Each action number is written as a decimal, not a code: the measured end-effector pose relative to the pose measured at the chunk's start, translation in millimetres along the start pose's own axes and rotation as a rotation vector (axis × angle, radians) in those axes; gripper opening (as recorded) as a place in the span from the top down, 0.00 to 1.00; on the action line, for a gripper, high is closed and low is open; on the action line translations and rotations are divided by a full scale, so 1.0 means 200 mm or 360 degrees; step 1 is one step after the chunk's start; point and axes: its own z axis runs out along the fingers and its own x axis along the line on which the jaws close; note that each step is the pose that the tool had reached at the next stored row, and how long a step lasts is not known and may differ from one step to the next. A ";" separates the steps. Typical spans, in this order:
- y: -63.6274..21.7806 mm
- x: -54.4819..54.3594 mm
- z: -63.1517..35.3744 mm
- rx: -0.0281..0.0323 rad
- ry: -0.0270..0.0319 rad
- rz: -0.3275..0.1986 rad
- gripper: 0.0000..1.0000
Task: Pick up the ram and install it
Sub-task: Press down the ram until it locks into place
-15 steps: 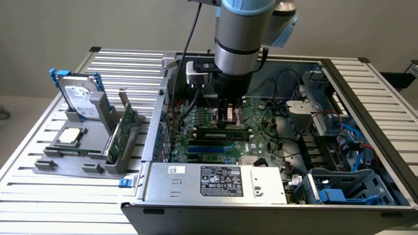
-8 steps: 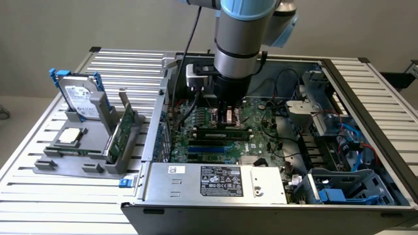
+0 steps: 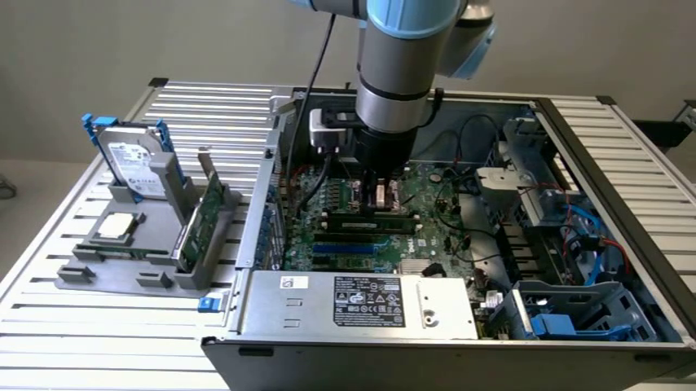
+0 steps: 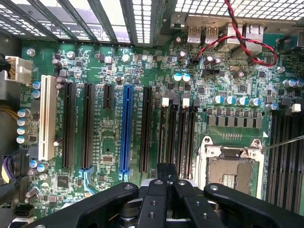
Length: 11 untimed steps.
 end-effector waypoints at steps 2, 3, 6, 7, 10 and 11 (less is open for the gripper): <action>0.001 0.00 0.009 -0.00002 0.00001 0.0000 0.89; 0.001 0.00 0.015 -0.00002 0.00000 0.0000 0.89; 0.002 0.00 0.021 -0.00014 -0.00007 0.0000 0.89; 0.002 0.00 0.021 -0.00025 -0.00024 0.0000 0.89; 0.004 0.00 0.022 -0.00052 -0.00064 0.0000 0.89; 0.004 0.00 0.022 -0.00056 -0.00069 0.0000 0.89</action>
